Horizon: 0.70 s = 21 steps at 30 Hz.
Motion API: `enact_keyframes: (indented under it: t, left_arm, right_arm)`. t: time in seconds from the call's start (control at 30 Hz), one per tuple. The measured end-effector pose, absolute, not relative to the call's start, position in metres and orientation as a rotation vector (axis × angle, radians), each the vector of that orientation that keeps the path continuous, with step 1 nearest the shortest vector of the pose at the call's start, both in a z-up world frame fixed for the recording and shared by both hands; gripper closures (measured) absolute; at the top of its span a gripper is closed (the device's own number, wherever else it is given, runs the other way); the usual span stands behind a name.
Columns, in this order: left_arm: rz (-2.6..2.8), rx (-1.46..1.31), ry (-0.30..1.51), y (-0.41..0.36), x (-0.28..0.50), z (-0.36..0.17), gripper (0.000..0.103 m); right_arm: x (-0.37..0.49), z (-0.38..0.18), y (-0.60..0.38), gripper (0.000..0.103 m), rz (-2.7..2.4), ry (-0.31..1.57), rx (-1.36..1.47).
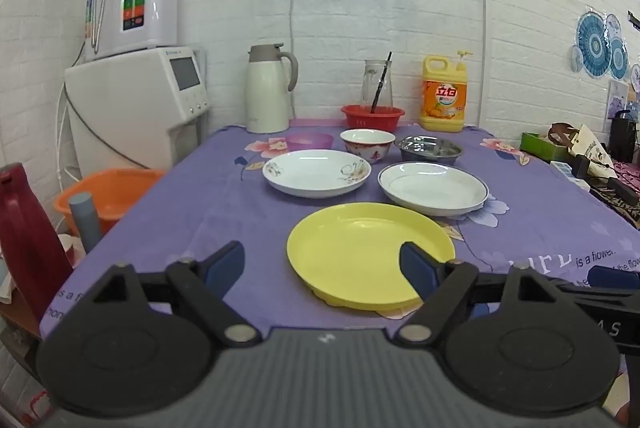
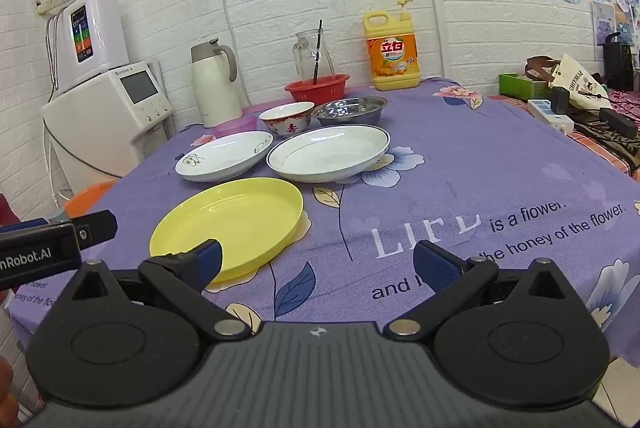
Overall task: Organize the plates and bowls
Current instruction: 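Move the right tool toward the yellow plastic plate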
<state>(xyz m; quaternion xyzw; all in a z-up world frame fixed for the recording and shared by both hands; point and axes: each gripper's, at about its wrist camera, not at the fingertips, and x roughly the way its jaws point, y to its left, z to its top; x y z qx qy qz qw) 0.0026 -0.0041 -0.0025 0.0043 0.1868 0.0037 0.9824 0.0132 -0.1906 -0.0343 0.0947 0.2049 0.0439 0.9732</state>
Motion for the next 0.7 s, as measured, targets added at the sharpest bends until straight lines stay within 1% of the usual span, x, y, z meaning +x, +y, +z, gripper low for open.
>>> enact_keyframes:
  t: [0.37, 0.7]
  left_arm:
    - [0.016, -0.064, 0.401, 0.007, 0.007, -0.004, 0.021]
    - [-0.007, -0.072, 0.392, 0.008, 0.008, -0.004, 0.021]
  right_arm:
    - [0.012, -0.038, -0.188, 0.000, 0.086, 0.409, 0.191]
    - [0.012, -0.033, -0.186, 0.000, 0.099, 0.405, 0.172]
